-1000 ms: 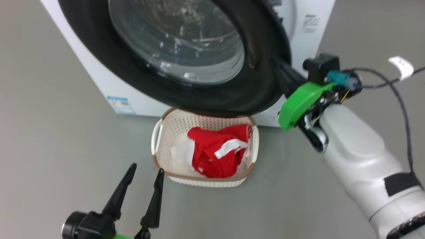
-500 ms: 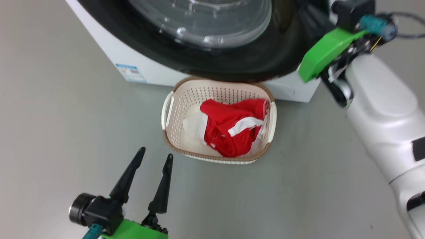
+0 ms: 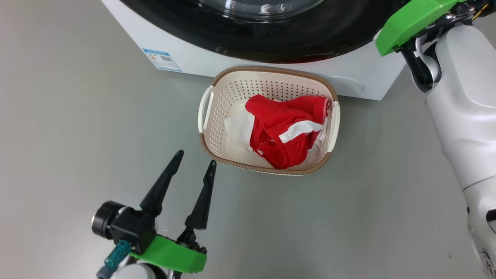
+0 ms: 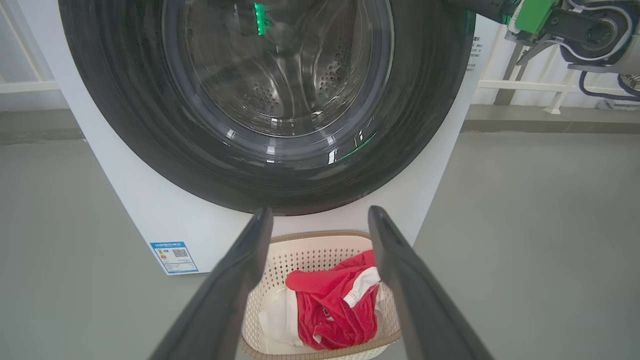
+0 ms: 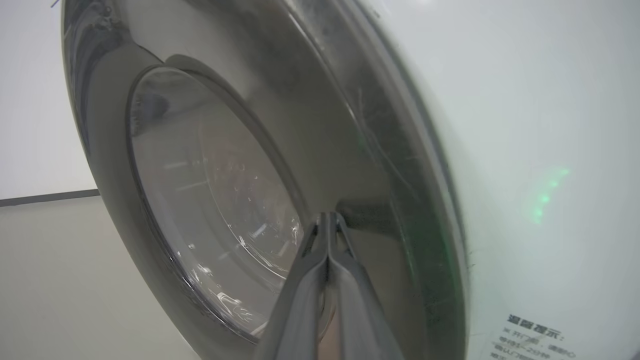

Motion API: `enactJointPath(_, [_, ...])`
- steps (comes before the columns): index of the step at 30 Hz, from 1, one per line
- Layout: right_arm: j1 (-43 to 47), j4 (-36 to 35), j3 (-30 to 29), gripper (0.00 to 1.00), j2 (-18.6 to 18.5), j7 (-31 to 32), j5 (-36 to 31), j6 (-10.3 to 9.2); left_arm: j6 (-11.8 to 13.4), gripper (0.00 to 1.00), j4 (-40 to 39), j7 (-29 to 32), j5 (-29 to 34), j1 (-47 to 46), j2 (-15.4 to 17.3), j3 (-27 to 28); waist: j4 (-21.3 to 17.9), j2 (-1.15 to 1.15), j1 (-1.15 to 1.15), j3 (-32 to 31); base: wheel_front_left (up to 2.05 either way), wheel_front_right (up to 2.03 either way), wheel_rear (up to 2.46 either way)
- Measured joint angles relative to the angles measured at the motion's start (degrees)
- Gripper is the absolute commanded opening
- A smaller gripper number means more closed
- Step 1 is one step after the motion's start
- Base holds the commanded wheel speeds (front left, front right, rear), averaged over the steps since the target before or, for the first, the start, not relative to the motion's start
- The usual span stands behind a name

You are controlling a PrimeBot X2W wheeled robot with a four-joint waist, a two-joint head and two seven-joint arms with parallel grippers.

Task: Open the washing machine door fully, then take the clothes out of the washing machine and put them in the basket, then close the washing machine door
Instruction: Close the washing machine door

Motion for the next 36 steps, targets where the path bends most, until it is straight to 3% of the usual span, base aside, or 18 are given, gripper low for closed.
enactJointPath(11, [0.99, -0.85, -4.09, 0.0, 2.61, 0.01, -3.3, -0.02, 0.0, 1.0, 0.33, 0.0, -0.92, -2.17, 0.03, 1.58, -1.44, 0.0, 0.0, 0.1, 0.0, 0.0, 0.0])
enactJointPath(12, [1.62, -1.67, -4.16, 0.15, 2.6, 0.01, -3.19, -0.12, 0.0, 1.0, 0.46, 0.0, -1.48, -2.17, 0.02, 1.89, -1.83, 0.0, 0.0, -0.05, 0.0, 0.0, 0.0])
enactJointPath(15, [4.37, -4.67, -4.23, 0.86, 2.24, 0.01, -1.82, -0.79, 0.0, 1.0, 1.02, 0.0, -2.31, -2.15, 0.0, 3.25, -3.22, 0.0, 0.0, -0.75, 0.0, 0.0, 0.0])
enactJointPath(16, [5.71, -5.76, -4.26, 1.0, 2.14, 0.01, -1.44, -0.96, 0.0, 1.0, 1.21, 0.0, -2.44, -2.13, 0.0, 3.67, -3.76, 0.0, 0.0, -1.06, 0.0, 0.0, 0.0])
enactJointPath(24, [19.36, -13.4, -4.16, 1.0, 2.71, 0.01, -0.78, -0.96, 0.0, 1.0, 2.93, 0.0, -2.49, 0.04, -0.04, 5.67, -8.83, 0.0, 0.0, -4.65, 0.0, 0.0, 0.0])
enactJointPath(36, [40.2, -24.21, -8.73, 1.0, 4.23, 0.08, -1.47, -1.08, 0.0, 1.0, 3.54, 0.0, -4.58, 7.8, 0.01, 10.0, -16.44, 0.0, 0.0, -13.78, 0.0, 0.0, 0.0])
